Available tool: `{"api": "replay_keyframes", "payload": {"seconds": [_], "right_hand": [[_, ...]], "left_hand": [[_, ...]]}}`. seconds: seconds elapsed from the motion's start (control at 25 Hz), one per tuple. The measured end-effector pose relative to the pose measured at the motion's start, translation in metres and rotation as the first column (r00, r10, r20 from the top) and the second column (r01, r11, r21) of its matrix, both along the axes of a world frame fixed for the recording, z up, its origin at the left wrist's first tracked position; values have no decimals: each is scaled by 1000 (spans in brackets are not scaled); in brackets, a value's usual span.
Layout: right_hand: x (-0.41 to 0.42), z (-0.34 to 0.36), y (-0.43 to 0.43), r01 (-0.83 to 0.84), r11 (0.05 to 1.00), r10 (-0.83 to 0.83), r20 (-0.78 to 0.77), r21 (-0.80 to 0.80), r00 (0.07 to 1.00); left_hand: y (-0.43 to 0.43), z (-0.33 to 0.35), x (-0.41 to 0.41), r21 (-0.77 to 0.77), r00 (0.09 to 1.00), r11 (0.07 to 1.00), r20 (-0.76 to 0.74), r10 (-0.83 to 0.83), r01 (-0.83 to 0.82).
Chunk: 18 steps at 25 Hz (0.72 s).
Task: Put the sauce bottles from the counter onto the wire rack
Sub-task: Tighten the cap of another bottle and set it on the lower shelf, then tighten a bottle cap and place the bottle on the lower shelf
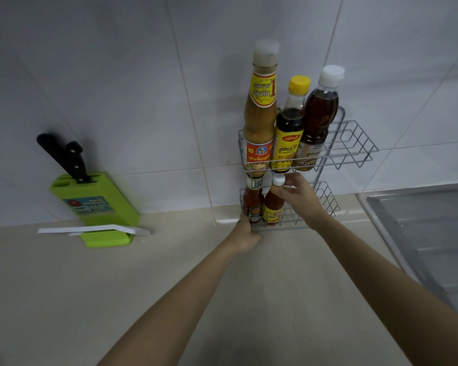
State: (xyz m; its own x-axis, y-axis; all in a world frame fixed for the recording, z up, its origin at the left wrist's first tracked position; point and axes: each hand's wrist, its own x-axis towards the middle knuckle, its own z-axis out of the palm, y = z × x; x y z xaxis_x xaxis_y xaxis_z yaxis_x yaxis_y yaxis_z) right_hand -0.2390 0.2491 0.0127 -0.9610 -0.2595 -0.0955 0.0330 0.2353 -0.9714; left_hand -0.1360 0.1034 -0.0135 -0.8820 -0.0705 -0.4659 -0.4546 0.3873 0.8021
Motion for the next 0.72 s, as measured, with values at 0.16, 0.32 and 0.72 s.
{"api": "replay_keyframes", "payload": {"seconds": [0.16,0.32,0.72], "right_hand": [[2,-6,5,-46,999,46,8,29,999],[24,-5,17,79,969,-50,-129,233,990],[175,41,28,-413,715,596,-184,563,781]], "left_hand": [[2,4,0,-28,999,999,-15,-29,28],[-4,22,24,-184,981,968,-53,-185,173],[-95,-11,209,-293,919,872,86,-384,392]]}}
